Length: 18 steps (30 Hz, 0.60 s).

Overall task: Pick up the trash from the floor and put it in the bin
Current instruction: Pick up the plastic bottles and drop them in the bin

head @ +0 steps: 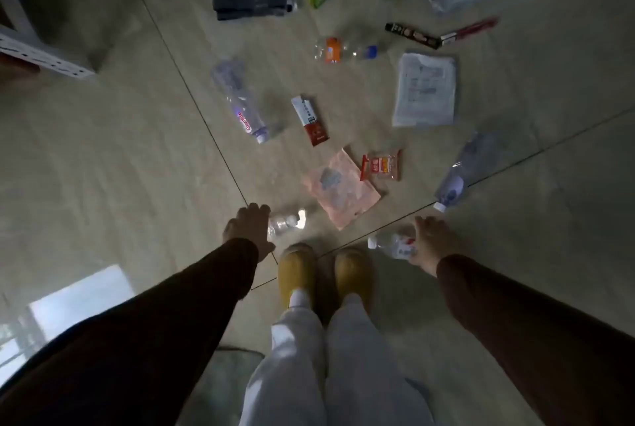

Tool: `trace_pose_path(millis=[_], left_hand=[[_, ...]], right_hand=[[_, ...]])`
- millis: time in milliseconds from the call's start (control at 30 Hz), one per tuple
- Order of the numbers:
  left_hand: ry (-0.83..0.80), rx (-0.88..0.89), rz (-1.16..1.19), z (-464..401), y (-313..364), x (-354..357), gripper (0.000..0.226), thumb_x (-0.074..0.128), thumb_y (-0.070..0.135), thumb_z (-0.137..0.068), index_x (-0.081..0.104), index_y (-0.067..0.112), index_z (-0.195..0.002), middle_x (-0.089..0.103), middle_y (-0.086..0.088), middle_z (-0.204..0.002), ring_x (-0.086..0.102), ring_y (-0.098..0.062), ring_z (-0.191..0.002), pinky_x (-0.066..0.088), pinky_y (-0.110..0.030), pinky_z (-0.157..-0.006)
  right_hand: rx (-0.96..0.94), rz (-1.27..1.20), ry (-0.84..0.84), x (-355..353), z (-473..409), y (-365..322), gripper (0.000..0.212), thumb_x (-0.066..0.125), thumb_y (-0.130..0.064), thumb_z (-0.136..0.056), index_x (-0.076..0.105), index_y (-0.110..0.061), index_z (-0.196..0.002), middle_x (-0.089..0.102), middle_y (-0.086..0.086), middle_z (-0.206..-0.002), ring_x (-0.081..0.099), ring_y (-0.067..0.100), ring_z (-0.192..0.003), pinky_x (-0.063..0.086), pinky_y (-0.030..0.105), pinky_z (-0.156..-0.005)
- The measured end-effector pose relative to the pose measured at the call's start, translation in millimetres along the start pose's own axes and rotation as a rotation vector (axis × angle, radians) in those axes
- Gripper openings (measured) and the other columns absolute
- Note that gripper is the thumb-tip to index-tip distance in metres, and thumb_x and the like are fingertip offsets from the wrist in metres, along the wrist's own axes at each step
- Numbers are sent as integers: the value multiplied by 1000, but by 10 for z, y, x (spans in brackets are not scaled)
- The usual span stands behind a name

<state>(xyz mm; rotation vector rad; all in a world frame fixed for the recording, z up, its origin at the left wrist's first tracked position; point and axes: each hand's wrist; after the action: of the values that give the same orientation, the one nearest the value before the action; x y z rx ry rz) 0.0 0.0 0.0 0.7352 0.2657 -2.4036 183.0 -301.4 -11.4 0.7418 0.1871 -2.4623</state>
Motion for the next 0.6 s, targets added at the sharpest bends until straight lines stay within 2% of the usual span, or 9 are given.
trace_pose_path(millis=[100, 200, 267, 333, 400, 467, 600], left_hand=[[-11, 2, -140, -468, -2, 352, 81, 76, 46, -73, 35, 17, -137, 43, -6, -133, 46, -26, -120, 47, -38, -92], [-66, -31, -247, -811, -69, 747, 84, 77, 47, -72, 32, 18, -137, 42, -5, -133, 47, -25, -120, 47, -37, -89], [-58, -54, -302, -958, -109, 990, 82, 75, 46, -74, 31, 19, -138, 41, -5, -134, 47, -24, -120, 47, -36, -88], [-41, -76, -329, -1064, -145, 1161, 78, 72, 47, -78, 31, 19, -138, 42, -4, -133, 49, -24, -118, 47, -35, -85], [-9, -83, -299, -1092, -149, 1254, 70, 68, 46, -81, 35, 20, -137, 47, -4, -126, 52, -24, -113, 48, -35, -83], [25, -58, -178, -1074, -137, 1251, 67, 67, 42, -80, 37, 20, -135, 53, -6, -119, 56, -26, -107, 50, -38, -81], [59, 124, 133, -946, 124, 985, 71, 75, 30, -67, 39, 19, -127, 58, -6, -107, 56, -27, -101, 48, -38, -81]], right_hand=[[17, 52, 18, 530, -316, 164, 85, 86, -35, -78, 38, -23, -148, 50, 7, -143, 53, 26, -130, 50, 41, -101], [30, 77, 18, 972, -580, 271, 91, 85, -27, -79, 31, -24, -153, 46, 6, -148, 52, 27, -132, 49, 42, -100], [43, 87, 50, 1175, -734, 303, 82, 77, -25, -86, 31, -23, -153, 47, 6, -147, 52, 27, -130, 48, 42, -98], [63, 127, 62, 1310, -849, 295, 64, 63, -24, -95, 34, -21, -152, 48, 7, -147, 51, 28, -130, 45, 42, -98], [69, 160, 87, 1403, -896, 286, 51, 51, -24, -101, 36, -18, -150, 50, 8, -145, 51, 27, -131, 44, 42, -99], [81, 119, 103, 1414, -898, 302, 48, 49, -27, -102, 38, -18, -148, 53, 9, -143, 54, 27, -129, 44, 42, -99], [101, -256, 151, 1143, -776, 297, 61, 72, -46, -86, 45, -20, -134, 65, 5, -126, 66, 29, -113, 50, 40, -93]])
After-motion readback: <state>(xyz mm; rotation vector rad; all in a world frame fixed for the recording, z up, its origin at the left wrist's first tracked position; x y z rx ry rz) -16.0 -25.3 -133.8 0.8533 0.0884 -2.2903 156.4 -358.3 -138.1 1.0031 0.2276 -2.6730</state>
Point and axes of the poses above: each hand's wrist, its own z-axis away from the middle knuckle, its own x-axis out of the palm, y = z × x
